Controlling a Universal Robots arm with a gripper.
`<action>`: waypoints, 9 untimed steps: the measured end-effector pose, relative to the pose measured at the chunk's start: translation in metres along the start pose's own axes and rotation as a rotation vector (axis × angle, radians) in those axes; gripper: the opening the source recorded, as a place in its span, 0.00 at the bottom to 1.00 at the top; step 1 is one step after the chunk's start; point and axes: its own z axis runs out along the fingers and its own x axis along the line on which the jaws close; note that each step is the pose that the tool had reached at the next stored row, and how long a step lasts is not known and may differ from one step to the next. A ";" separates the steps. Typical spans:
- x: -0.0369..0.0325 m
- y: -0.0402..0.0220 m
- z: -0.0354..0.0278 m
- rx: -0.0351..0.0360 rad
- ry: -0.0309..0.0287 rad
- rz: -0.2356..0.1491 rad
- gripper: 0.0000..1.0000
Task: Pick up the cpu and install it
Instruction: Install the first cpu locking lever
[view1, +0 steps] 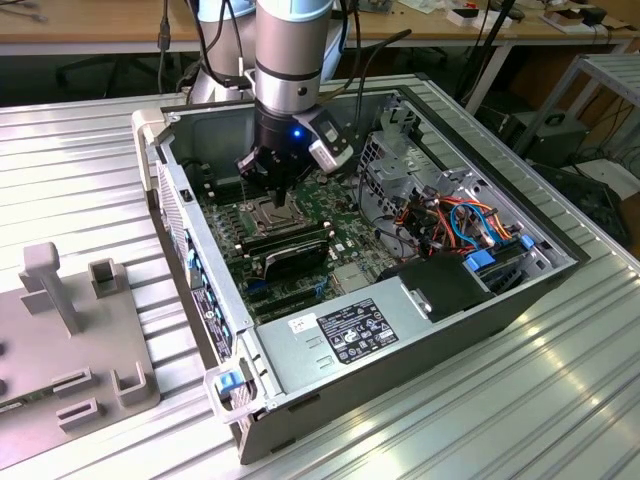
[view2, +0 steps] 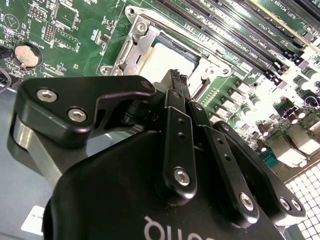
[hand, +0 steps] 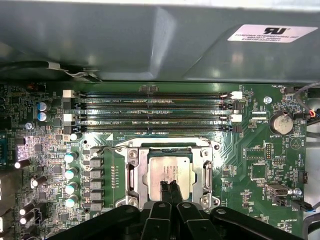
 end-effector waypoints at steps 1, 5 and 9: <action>0.0000 0.0000 -0.0002 -0.0001 -0.0001 0.000 0.11; 0.0000 0.0000 -0.0005 -0.0001 -0.0001 0.000 0.11; 0.0000 0.0000 -0.0005 -0.0001 0.0000 0.000 0.11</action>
